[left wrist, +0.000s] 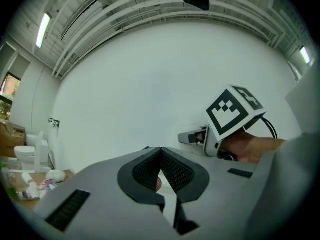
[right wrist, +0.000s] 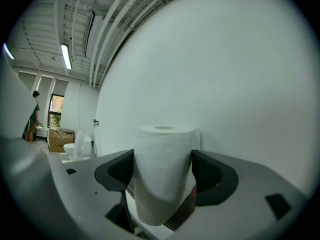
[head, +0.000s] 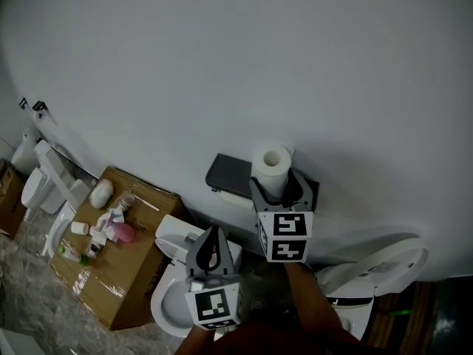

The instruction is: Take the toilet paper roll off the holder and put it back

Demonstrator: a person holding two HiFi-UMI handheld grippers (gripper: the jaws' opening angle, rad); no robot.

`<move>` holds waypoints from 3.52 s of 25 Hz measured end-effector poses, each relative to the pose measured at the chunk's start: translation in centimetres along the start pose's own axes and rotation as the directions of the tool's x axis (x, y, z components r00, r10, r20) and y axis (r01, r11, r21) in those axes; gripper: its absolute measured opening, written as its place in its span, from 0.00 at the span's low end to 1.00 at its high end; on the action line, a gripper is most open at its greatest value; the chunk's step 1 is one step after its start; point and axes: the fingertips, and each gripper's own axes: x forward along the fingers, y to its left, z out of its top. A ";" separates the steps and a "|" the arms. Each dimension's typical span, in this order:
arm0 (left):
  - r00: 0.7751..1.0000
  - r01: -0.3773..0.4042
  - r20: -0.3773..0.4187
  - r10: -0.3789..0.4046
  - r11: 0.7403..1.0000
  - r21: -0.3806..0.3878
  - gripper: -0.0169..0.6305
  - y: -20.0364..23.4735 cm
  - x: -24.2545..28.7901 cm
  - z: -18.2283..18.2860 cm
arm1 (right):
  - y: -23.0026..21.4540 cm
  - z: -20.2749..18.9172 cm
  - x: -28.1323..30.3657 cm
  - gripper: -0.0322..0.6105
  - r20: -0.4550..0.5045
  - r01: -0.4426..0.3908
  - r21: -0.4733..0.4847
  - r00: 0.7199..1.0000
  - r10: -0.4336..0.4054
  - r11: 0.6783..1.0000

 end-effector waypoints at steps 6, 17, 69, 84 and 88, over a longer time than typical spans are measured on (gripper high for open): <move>1.000 -0.003 -0.009 0.003 1.000 0.000 0.05 0.2 -0.2 -0.4 | -0.3 0.1 0.2 0.57 0.004 0.044 -0.015 0.999 -0.044 0.999; 1.000 -0.018 0.004 0.018 1.000 0.013 0.05 0.5 -0.8 0.3 | 0.0 2.2 -2.5 0.56 0.093 0.031 -0.034 0.995 -0.027 0.999; 0.999 -0.042 0.013 0.042 0.999 0.019 0.05 0.9 -4.2 -0.9 | 6.3 -7.4 -12.2 0.56 -0.034 -0.165 -0.001 0.986 0.165 0.986; 0.999 -0.040 0.018 0.039 0.999 0.004 0.05 1.0 -4.2 -0.8 | 6.2 -6.9 -12.6 0.56 -0.022 -0.157 -0.006 0.987 0.157 0.988; 0.999 -0.035 0.018 0.034 0.999 0.005 0.05 0.7 -4.1 -0.8 | 5.6 -6.0 -12.6 0.56 -0.003 -0.152 -0.007 0.988 0.152 0.988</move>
